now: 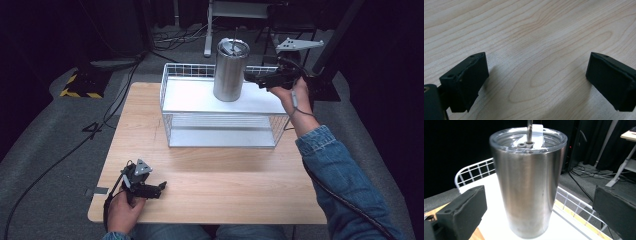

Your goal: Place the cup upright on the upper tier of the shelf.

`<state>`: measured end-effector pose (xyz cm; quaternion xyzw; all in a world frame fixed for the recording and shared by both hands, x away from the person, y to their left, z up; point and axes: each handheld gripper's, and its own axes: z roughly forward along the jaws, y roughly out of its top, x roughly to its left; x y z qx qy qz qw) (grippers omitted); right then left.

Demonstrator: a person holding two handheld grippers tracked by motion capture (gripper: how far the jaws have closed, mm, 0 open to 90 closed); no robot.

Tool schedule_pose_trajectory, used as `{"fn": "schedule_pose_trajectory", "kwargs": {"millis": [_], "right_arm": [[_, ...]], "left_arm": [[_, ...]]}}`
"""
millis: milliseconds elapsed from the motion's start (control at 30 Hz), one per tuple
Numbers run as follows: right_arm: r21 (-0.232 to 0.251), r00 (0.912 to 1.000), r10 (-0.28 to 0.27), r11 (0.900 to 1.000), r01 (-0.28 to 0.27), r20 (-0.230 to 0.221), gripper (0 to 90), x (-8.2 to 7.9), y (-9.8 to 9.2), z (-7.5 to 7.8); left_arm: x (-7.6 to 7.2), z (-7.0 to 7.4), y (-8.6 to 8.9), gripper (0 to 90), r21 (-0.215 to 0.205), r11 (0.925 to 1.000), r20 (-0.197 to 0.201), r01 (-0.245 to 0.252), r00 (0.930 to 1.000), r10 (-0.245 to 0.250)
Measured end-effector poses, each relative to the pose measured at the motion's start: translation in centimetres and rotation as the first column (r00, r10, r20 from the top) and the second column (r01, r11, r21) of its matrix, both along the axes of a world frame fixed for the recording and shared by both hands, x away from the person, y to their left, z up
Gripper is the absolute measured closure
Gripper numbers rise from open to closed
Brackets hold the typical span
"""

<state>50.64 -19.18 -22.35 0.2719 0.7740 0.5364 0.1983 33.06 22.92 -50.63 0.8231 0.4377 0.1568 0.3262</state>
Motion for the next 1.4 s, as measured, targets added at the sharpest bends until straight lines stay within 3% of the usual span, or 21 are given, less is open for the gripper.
{"fn": "schedule_pose_trajectory", "kwargs": {"millis": [400, 767, 1067, 1400], "right_arm": [[0.001, 0.9983, 0.057, 0.998, -0.057, 0.015, 0.0, -4.0, -3.6, 0.1], [-0.010, 0.9960, 0.090, 0.996, -0.090, 0.000, 0.0, -7.6, -5.9, -1.1], [-0.047, 0.9949, 0.100, 0.994, -0.100, -0.014, 0.0, -10.2, -7.0, -3.1], [-0.098, 0.9899, 0.120, 0.987, -0.127, -0.075, 0.0, -12.5, -7.5, -7.8]], "left_arm": [[0.0, 0.0, 0.0, 4.8, 0.000, 1.0000, 0.000, -0.002, 1.0000, 0.002], [0.0, 0.0, 0.0, 4.8, -0.001, 1.0000, -0.002, -0.009, 1.0000, 0.009], [0.0, 0.0, 0.0, 4.8, -0.002, 1.0000, -0.002, -0.009, 1.0000, 0.009], [0.0, 0.0, 0.0, 4.8, -0.001, 1.0000, -0.002, -0.009, 1.0000, 0.009]]}}
